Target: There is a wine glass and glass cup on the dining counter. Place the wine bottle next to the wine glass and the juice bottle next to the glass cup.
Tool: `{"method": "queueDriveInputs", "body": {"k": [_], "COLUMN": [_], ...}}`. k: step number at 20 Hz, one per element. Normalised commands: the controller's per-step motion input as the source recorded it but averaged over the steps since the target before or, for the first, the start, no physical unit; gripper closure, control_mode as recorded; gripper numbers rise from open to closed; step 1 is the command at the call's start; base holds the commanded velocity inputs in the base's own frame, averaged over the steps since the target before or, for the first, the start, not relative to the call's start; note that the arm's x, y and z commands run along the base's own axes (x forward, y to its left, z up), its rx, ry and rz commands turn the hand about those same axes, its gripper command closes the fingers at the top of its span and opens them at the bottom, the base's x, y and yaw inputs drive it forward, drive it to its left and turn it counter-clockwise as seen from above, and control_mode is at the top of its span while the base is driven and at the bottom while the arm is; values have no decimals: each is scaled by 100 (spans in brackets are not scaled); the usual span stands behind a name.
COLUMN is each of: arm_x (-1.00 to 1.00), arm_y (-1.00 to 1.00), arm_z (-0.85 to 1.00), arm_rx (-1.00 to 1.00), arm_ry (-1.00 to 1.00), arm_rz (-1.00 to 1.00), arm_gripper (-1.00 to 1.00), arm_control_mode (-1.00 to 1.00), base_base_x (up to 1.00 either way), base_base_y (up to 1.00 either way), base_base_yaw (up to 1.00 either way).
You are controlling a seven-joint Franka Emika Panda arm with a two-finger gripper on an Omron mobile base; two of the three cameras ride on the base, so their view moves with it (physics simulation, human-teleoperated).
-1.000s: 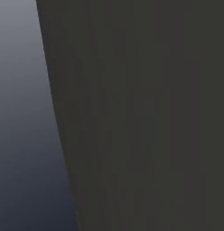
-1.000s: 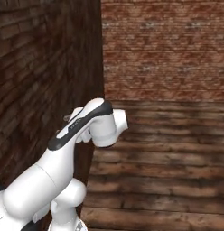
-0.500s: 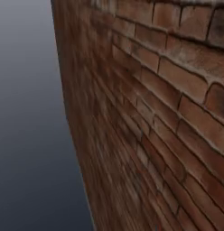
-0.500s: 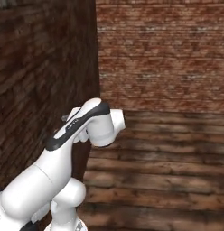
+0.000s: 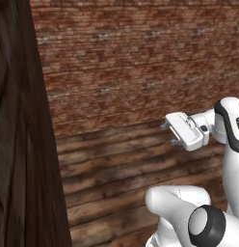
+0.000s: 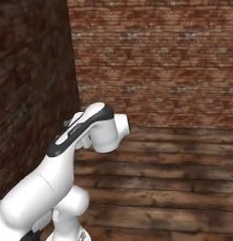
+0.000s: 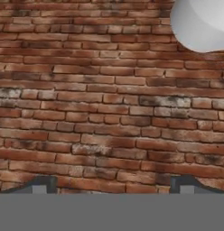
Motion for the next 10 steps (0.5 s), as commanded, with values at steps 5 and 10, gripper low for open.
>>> {"method": "queueDriveInputs", "body": {"k": [5,10], "arm_x": [0,0], "arm_y": [0,0], "arm_z": [0,0], "arm_rx": [0,0], "arm_ry": [0,0], "arm_rz": [0,0], "arm_gripper": [-100,-100], "arm_control_mode": [100,100], "base_base_x": [94,77], "base_base_y": [-71,-49], "base_base_yaw": [-36,-51]}}
